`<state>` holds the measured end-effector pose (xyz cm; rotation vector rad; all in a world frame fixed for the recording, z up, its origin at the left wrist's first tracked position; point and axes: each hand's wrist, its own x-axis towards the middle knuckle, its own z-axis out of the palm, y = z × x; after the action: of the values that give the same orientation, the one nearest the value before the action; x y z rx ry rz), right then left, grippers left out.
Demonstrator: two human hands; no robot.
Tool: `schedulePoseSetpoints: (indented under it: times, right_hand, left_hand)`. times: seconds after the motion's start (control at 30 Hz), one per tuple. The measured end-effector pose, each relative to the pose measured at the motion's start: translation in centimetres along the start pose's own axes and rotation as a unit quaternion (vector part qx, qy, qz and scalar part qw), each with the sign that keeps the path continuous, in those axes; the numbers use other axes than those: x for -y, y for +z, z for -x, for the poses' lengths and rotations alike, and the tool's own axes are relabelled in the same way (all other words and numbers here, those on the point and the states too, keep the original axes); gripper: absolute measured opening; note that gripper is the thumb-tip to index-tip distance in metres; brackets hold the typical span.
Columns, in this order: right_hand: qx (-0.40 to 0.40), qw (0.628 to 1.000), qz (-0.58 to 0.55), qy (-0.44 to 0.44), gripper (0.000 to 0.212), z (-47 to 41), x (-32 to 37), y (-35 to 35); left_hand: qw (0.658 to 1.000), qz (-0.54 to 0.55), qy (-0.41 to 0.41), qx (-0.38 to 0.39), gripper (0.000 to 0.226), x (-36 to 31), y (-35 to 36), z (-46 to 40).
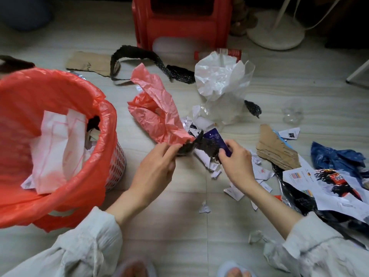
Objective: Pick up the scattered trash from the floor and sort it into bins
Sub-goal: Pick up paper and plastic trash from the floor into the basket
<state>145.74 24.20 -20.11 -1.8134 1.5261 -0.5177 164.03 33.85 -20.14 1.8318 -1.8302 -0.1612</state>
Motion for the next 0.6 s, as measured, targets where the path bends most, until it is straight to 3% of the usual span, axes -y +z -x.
schedulePoseSetpoints:
  times: [0.27, 0.43, 0.5, 0.6]
  right_hand:
    - [-0.016, 0.977, -0.211, -0.026, 0.014, -2.1, 11.1, -1.8]
    - [0.039, 0.971, -0.193, -0.136, 0.020, -0.9, 18.5, -0.9]
    - [0.073, 0.964, -0.168, -0.191, 0.014, -0.1, 20.7, 0.4]
    - [0.123, 0.959, -0.120, -0.225, 0.018, 1.1, 23.3, 3.0]
  left_hand:
    - [0.976, 0.023, -0.017, -0.214, 0.030, -1.0, -8.0, -4.7]
    - [0.932, -0.038, -0.133, -0.335, 0.032, 2.3, -16.3, -3.4]
    - [0.922, -0.089, -0.217, -0.309, 0.031, 4.7, -18.5, -1.7]
    - [0.925, -0.154, -0.304, -0.170, 0.033, 7.0, -18.8, 0.8]
